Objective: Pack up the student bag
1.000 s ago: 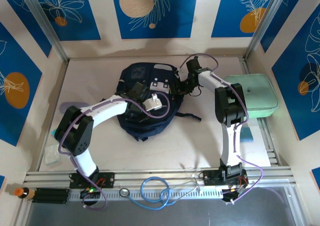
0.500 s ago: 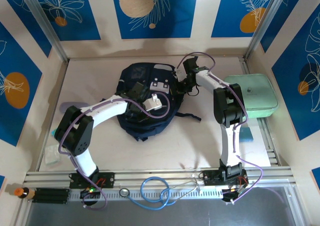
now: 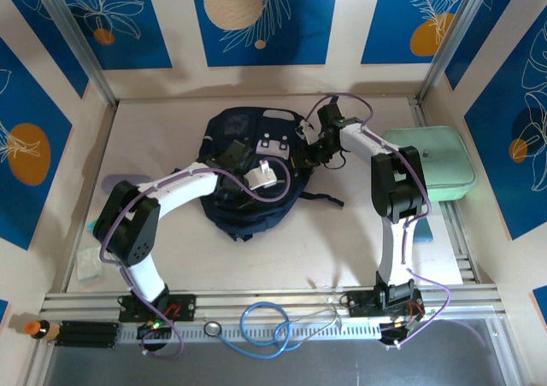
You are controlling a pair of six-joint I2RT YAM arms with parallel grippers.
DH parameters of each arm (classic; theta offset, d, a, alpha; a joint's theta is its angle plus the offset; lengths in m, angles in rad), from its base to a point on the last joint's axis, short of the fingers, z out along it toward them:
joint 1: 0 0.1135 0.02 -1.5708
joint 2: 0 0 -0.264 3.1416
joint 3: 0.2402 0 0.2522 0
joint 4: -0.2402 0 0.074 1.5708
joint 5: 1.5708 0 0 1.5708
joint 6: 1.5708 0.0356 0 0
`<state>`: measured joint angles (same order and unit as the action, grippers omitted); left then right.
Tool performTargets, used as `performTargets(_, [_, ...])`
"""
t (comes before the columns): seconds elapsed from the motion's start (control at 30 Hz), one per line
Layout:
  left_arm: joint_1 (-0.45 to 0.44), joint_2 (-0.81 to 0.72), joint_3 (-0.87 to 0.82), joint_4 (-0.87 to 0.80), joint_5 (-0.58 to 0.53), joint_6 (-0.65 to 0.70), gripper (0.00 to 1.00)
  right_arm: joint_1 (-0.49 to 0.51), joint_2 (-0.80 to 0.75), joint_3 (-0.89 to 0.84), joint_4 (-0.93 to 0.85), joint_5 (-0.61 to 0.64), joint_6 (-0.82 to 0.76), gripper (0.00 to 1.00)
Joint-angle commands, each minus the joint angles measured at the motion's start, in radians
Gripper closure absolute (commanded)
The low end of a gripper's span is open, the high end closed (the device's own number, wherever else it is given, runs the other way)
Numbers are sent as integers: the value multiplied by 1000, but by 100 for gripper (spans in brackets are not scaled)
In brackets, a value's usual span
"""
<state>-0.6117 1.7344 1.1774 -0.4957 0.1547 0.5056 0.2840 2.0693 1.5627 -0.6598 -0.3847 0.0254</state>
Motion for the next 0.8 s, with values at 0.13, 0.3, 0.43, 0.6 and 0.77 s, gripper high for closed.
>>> performTargets(0.13, [5,17,13,-23,-46,-15,93,7,60,55,-58,-6,-22,79])
performTargets(0.3, [5,16,14,-23,-44,-15,93,12,77,69,-57,16,-22,80])
performTargets(0.43, [5,11,14,-24,-27,-15,93,23,76,58,-41,71,-10,83])
performTargets(0.6, [5,2,12,-19,-23,-16,93,49,71,44,-35,149,-7,82])
performTargets(0.77, [6,1,10,-17,-24,-16,93,70,73,33,-27,238,6,86])
